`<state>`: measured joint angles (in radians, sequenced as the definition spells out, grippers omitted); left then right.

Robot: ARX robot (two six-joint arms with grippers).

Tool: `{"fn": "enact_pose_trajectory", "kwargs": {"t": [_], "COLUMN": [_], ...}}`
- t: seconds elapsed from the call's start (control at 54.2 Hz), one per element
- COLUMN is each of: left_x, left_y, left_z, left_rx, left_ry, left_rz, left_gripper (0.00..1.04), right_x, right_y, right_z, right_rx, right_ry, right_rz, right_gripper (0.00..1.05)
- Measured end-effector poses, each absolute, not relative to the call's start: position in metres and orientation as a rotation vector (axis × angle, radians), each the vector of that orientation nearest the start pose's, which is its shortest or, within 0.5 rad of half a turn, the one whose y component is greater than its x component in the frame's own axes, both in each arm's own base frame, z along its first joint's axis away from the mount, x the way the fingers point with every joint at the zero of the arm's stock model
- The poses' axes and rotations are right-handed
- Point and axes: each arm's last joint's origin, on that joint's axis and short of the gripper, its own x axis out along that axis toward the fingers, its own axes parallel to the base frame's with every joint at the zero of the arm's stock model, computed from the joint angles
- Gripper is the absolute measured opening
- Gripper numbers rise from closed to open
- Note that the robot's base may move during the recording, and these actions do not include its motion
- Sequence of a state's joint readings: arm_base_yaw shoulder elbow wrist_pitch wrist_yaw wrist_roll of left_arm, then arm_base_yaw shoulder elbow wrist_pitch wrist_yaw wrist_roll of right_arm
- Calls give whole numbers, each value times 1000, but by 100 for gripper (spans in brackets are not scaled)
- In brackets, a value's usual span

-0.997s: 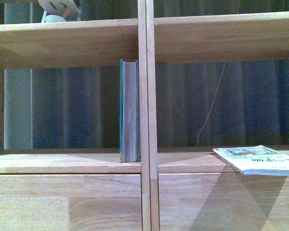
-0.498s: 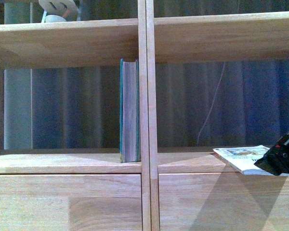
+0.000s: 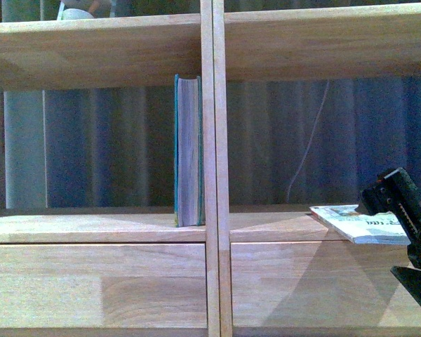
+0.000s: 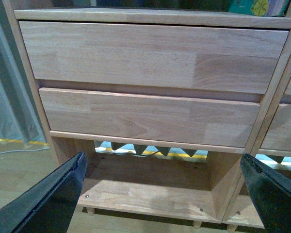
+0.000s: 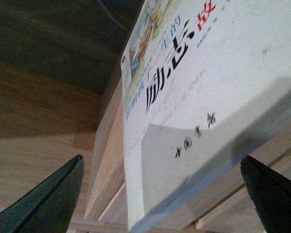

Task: Organize books on shelf

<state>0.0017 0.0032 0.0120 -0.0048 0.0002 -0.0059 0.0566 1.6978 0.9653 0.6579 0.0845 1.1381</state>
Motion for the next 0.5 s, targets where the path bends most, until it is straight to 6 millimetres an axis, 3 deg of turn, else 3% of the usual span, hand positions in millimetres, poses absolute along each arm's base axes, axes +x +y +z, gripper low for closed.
{"fn": "enact_pose_trajectory", "kwargs": {"t": [0.258, 0.498], "left_x": [97, 97], "left_y": [0, 0], "left_z": [167, 167], "left_rx": [-6, -6], "left_ry": [-4, -4], "left_rz": [2, 2], "left_gripper": [98, 98], "right_x": [389, 402], "right_y": [4, 1], "right_z": [237, 248], "right_rx": [1180, 1207], "right_ry": [22, 3], "right_rz": [-136, -133], "right_gripper": [98, 97]}}
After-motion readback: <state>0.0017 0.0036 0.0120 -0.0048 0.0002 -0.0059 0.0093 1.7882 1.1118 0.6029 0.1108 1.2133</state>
